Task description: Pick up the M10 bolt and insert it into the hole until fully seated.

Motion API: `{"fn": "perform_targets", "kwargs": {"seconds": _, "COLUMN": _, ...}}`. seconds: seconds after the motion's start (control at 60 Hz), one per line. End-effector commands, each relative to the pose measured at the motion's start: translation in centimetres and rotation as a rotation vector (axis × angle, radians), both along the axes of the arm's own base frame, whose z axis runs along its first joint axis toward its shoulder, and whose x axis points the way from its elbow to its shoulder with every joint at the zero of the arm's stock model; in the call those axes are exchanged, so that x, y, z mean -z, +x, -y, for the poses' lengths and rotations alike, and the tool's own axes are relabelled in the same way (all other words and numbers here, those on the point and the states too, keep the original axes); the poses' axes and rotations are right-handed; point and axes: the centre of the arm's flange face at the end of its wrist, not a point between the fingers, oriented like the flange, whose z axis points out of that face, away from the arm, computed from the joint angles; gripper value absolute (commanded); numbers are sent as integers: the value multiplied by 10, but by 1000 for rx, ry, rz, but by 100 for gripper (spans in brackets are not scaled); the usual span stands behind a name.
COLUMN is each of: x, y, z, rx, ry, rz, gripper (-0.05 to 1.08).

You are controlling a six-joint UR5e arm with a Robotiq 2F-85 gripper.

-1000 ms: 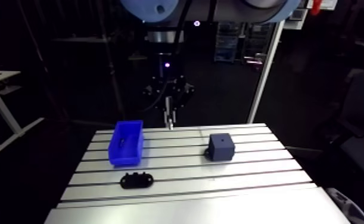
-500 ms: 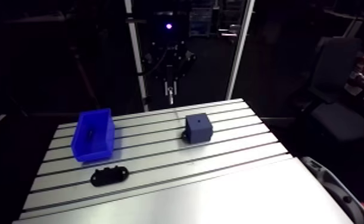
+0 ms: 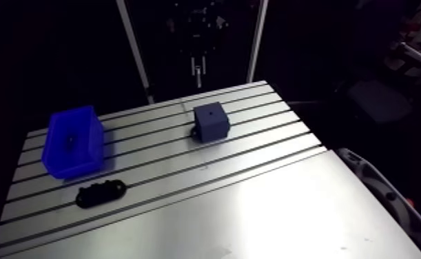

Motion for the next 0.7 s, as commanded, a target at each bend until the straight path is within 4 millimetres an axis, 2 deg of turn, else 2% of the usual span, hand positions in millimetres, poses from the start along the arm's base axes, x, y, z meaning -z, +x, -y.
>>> {"fn": "perform_targets", "kwargs": {"seconds": 0.017, "x": 6, "y": -10, "z": -10, "rx": 13, "ry": -7, "rz": 25, "gripper": 108}}
{"fn": "perform_targets", "kwargs": {"seconds": 0.133, "x": 5, "y": -10, "z": -13, "rx": 7, "ry": 16, "rz": 37, "gripper": 108}}
{"fn": "perform_targets", "kwargs": {"seconds": 0.467, "x": 34, "y": -12, "z": -23, "rx": 11, "ry": 35, "rz": 74, "gripper": 108}}
{"fn": "perform_targets", "kwargs": {"seconds": 0.7, "x": 39, "y": -9, "z": -28, "rx": 34, "ry": 19, "rz": 79, "gripper": 108}}
